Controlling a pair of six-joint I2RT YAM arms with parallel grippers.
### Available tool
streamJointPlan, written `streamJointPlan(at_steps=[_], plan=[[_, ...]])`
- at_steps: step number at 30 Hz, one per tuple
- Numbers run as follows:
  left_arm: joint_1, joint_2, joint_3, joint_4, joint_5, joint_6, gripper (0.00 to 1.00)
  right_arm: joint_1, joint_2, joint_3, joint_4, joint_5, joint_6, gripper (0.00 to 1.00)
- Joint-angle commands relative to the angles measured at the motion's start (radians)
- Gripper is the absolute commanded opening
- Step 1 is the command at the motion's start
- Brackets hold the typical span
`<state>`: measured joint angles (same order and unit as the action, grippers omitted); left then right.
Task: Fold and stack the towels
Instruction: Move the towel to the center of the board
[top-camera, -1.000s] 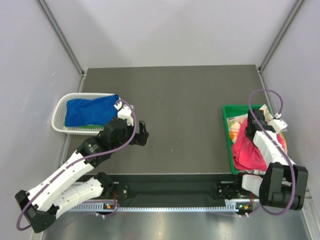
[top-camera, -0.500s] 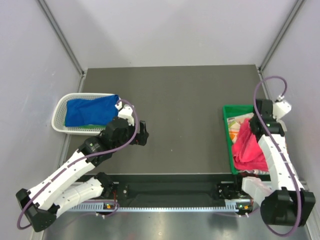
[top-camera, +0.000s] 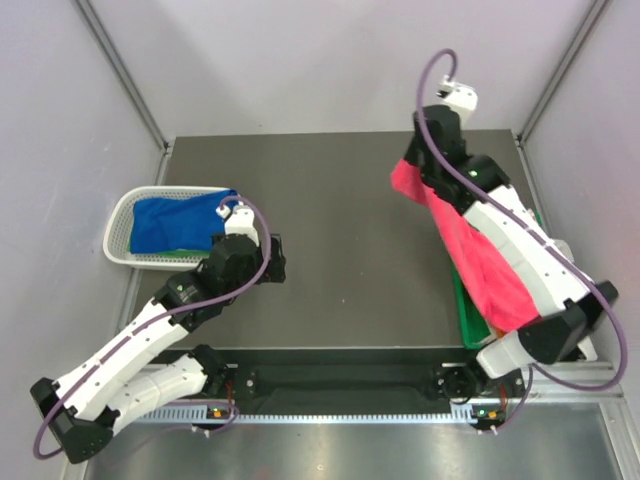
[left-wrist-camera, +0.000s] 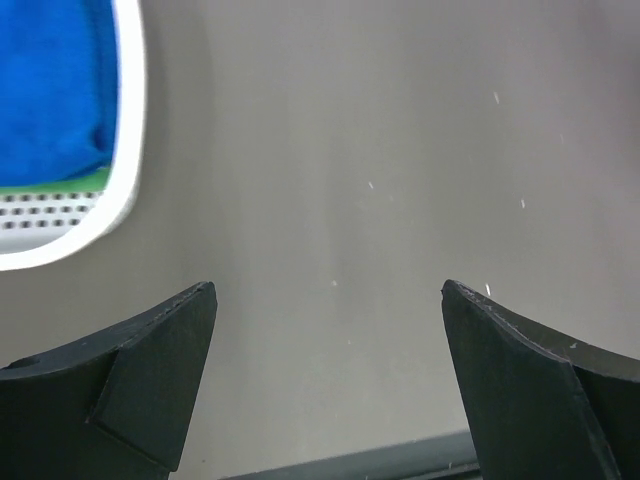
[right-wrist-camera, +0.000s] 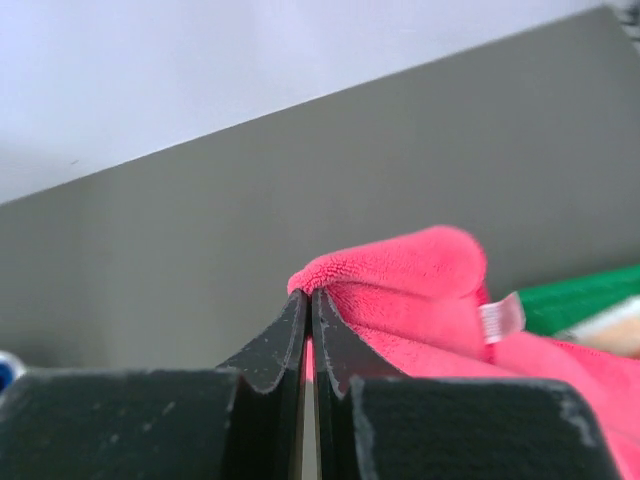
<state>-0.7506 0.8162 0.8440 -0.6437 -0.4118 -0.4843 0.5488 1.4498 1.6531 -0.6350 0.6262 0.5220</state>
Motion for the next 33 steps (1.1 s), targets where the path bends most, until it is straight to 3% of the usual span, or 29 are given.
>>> streamJointPlan(at_steps=[1, 6, 11, 18, 21, 24, 25, 29, 33], plan=[[0.000, -0.005, 0.070, -0.028, -0.117, -0.051, 0.99, 0.112, 0.101, 0.140, 0.040, 0.012, -0.066, 0.00], [0.008, -0.005, 0.128, -0.066, -0.199, -0.062, 0.99, 0.239, 0.263, 0.341, 0.060, 0.018, -0.112, 0.00], [0.013, -0.003, 0.191, -0.085, -0.234, -0.059, 0.99, 0.247, 0.404, 0.662, 0.046, -0.072, -0.158, 0.00], [0.016, -0.005, 0.237, -0.102, -0.283, -0.057, 0.99, 0.254, 0.406, 0.695, 0.130, -0.167, -0.198, 0.00], [0.016, -0.011, 0.247, -0.109, -0.301, -0.065, 0.99, 0.272, 0.329, 0.538, 0.185, -0.210, -0.171, 0.00], [0.016, -0.022, 0.253, -0.120, -0.340, -0.079, 0.99, 0.338, 0.198, 0.227, 0.315, -0.189, -0.157, 0.00], [0.017, -0.028, 0.254, -0.128, -0.350, -0.083, 0.99, 0.358, 0.164, 0.053, 0.349, -0.184, -0.146, 0.00], [0.019, -0.045, 0.274, -0.145, -0.419, -0.097, 0.99, 0.465, 0.008, -0.322, 0.468, -0.194, -0.048, 0.00], [0.022, -0.005, 0.276, -0.100, -0.410, -0.051, 0.99, 0.713, -0.097, -0.558, 0.528, -0.172, 0.024, 0.00]])
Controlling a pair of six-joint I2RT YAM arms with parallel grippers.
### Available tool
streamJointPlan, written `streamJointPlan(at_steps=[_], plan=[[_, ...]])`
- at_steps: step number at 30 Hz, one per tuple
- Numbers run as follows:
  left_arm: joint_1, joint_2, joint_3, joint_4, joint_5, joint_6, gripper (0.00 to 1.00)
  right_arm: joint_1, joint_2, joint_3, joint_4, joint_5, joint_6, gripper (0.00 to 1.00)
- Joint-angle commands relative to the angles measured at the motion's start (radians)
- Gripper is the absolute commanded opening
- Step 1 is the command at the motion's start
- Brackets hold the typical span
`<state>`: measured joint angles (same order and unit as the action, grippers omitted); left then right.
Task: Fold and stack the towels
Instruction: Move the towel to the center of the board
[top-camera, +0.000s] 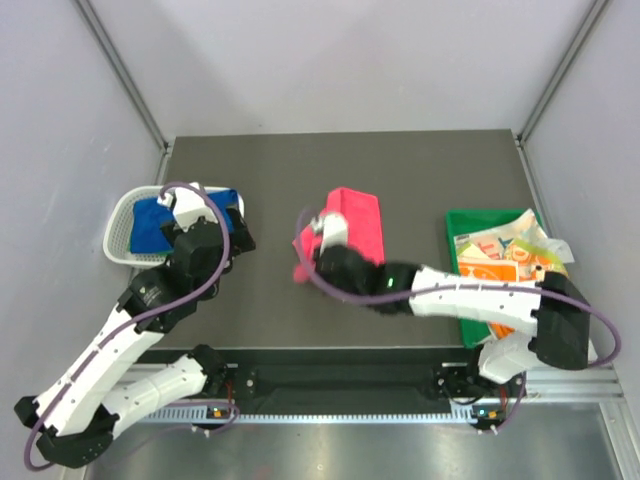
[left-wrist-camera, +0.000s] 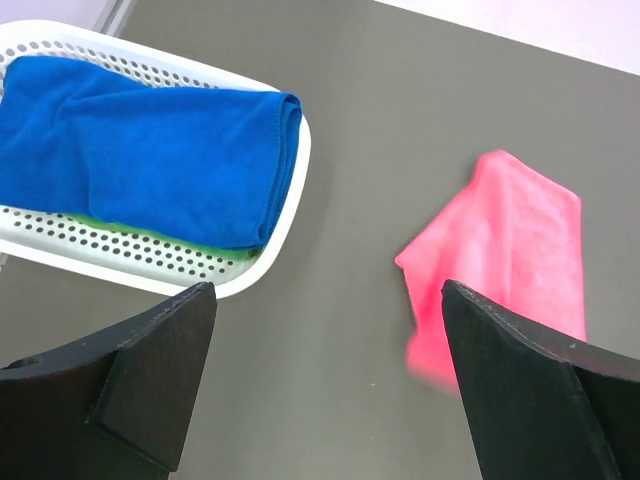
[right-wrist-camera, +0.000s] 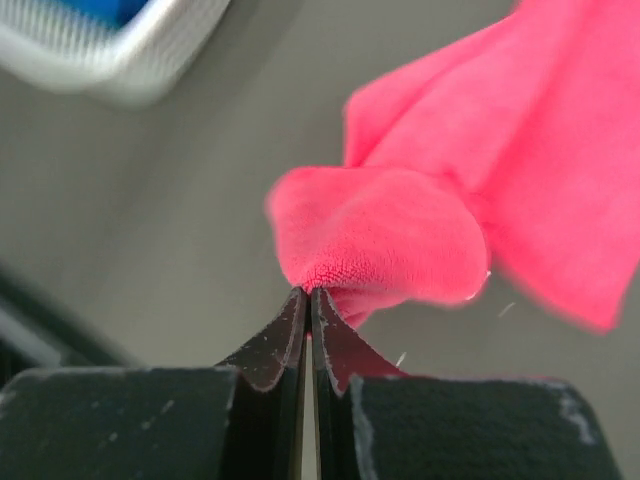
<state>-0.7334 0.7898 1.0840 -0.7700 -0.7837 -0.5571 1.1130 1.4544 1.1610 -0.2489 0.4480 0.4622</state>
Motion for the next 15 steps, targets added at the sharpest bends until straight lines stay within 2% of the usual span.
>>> streamJointPlan(at_steps=[1, 4, 7, 8, 11, 14, 15], plan=[[0.008, 0.041, 0.042, 0.032, -0.029, 0.025, 0.99, 0.200, -0.103, -0.108, 0.140, 0.015, 0.096, 0.00], [0.029, 0.133, 0.050, 0.069, 0.047, 0.025, 0.99, 0.391, -0.095, -0.133, 0.119, 0.067, 0.141, 0.00], [0.104, 0.250, 0.053, 0.138, 0.200, 0.029, 0.99, 0.519, -0.069, -0.110, 0.056, 0.075, 0.165, 0.00], [0.150, 0.278, 0.056, 0.171, 0.318, 0.026, 0.98, 0.563, -0.057, -0.087, 0.021, 0.058, 0.162, 0.00], [0.199, 0.397, 0.068, 0.222, 0.460, 0.025, 0.96, 0.639, -0.045, -0.054, -0.006, 0.055, 0.122, 0.00], [0.201, 0.544, 0.106, 0.255, 0.564, 0.048, 0.95, 0.640, -0.064, -0.055, -0.067, 0.098, 0.141, 0.01], [0.203, 0.584, 0.138, 0.255, 0.630, 0.052, 0.94, 0.637, -0.074, -0.063, -0.105, 0.144, 0.148, 0.05]])
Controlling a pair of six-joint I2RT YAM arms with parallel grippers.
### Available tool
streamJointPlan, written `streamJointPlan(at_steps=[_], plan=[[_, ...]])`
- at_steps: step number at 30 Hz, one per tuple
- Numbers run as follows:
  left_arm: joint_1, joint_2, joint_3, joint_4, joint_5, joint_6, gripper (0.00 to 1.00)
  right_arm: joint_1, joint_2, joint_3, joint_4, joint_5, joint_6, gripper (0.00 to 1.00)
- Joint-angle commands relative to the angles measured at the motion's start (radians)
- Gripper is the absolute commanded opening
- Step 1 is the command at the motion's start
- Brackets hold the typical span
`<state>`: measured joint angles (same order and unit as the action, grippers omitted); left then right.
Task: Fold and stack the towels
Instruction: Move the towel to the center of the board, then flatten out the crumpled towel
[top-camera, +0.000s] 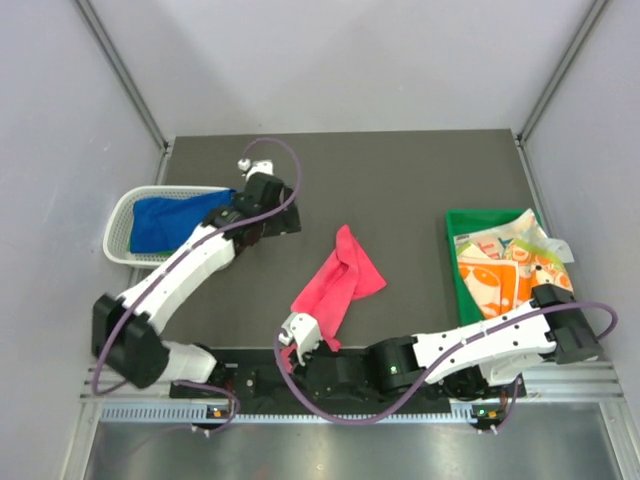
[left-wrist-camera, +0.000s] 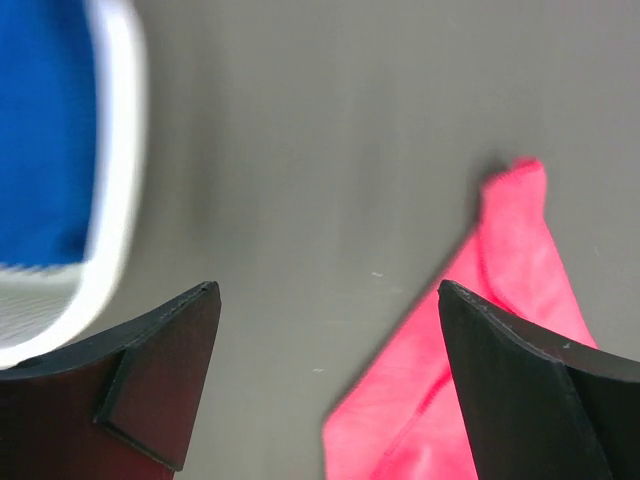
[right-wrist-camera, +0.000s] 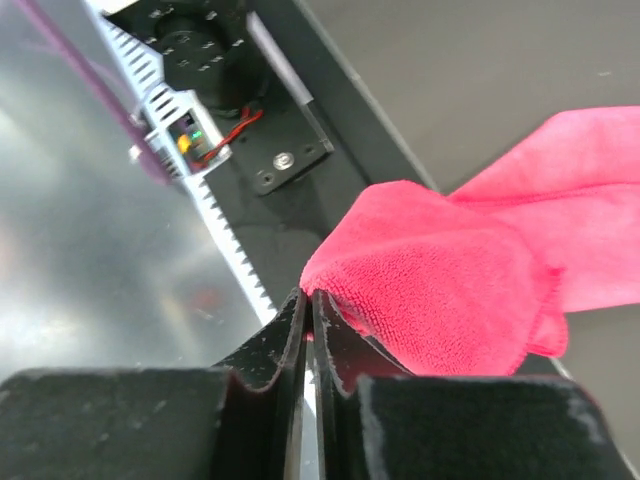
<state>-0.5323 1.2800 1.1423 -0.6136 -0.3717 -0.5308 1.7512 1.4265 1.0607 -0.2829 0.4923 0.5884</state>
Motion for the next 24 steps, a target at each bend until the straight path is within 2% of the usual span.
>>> streamJointPlan(at_steps=[1, 3, 5, 7, 9, 10, 12, 17, 19, 24], plan=[[0.000, 0.166, 0.095, 0.098, 0.241, 0.026, 0.93, -0.005, -0.057, 0.033, -0.093, 0.129, 0.033, 0.07], [0.000, 0.226, 0.128, 0.098, 0.289, 0.020, 0.93, -0.037, -0.108, 0.019, -0.127, 0.201, 0.077, 0.24], [-0.001, 0.292, 0.165, 0.106, 0.359, 0.011, 0.92, -0.108, -0.182, -0.014, -0.173, 0.210, 0.131, 0.34], [-0.011, 0.341, 0.183, 0.133, 0.366, 0.006, 0.91, -0.156, -0.244, -0.068, -0.208, 0.247, 0.177, 0.39], [-0.012, 0.386, 0.204, 0.138, 0.367, -0.001, 0.89, -0.244, -0.334, -0.131, -0.242, 0.268, 0.258, 0.38], [-0.012, 0.430, 0.223, 0.138, 0.399, -0.003, 0.88, -0.281, -0.363, -0.154, -0.255, 0.272, 0.298, 0.29], [-0.015, 0.476, 0.247, 0.150, 0.413, -0.008, 0.84, -0.392, -0.435, -0.229, -0.257, 0.255, 0.326, 0.26], [-0.023, 0.611, 0.312, 0.172, 0.425, -0.008, 0.77, -0.602, -0.468, -0.307, -0.230, 0.224, 0.350, 0.28], [-0.021, 0.654, 0.323, 0.195, 0.436, -0.008, 0.73, -0.656, -0.456, -0.329, -0.205, 0.197, 0.349, 0.32], [-0.023, 0.714, 0.321, 0.265, 0.505, -0.015, 0.67, -0.809, -0.391, -0.407, -0.037, 0.066, 0.329, 0.39]])
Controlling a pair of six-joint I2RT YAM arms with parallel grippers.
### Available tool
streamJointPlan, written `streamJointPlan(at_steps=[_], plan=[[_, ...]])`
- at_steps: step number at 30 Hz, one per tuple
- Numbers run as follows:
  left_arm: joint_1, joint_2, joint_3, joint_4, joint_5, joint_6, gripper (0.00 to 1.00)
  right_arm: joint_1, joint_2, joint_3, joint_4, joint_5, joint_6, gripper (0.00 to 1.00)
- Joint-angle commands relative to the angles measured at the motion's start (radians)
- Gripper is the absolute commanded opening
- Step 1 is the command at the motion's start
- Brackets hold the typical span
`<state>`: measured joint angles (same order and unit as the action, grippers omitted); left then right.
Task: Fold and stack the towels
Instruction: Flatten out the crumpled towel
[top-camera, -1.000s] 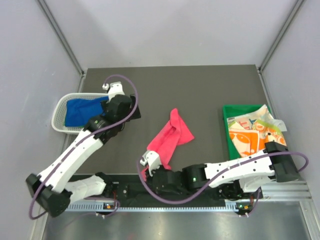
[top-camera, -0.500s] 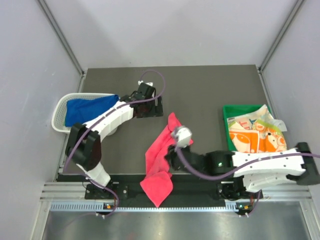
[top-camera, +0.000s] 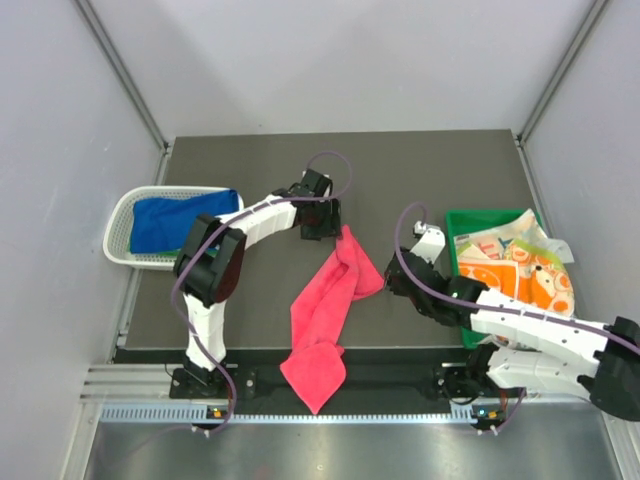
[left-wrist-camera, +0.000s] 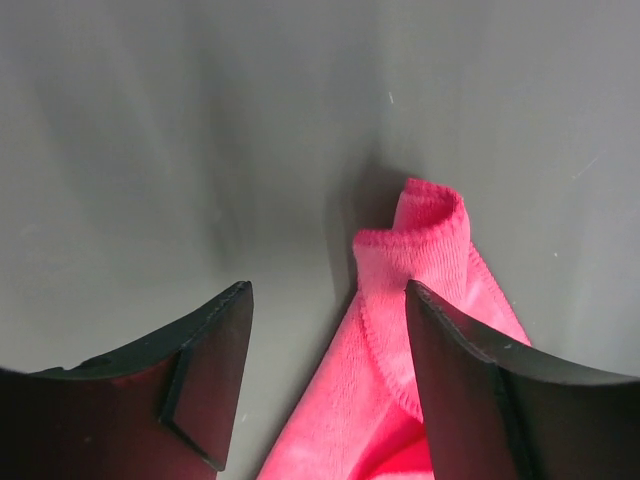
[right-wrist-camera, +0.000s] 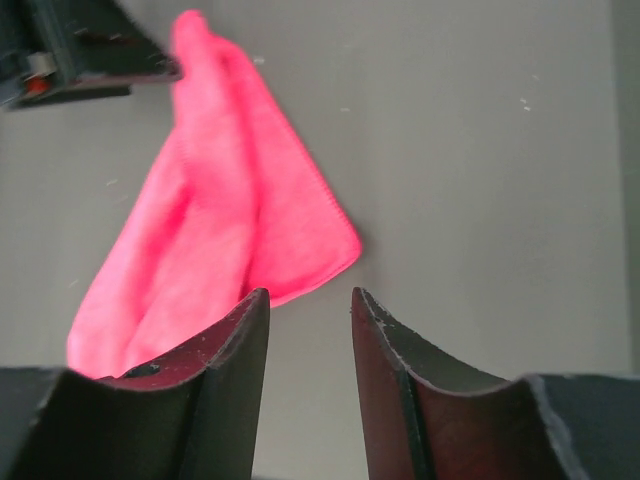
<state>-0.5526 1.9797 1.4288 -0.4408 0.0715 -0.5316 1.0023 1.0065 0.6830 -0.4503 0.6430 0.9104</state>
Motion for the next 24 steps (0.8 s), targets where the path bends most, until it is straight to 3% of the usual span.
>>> streamJointPlan(at_steps=[1, 9, 24], plan=[[-0.003, 0.028, 0.030, 0.105, 0.076, -0.015, 0.66, -0.077, 0.047, -0.036, 0.153, -0.107, 0.005, 0.40], [-0.001, 0.050, -0.005, 0.191, 0.088, -0.038, 0.61, -0.120, 0.263, -0.059, 0.282, -0.194, 0.089, 0.41], [0.000, 0.070, -0.010, 0.237, 0.128, -0.062, 0.43, -0.117, 0.400, -0.137, 0.360, -0.151, 0.292, 0.43]])
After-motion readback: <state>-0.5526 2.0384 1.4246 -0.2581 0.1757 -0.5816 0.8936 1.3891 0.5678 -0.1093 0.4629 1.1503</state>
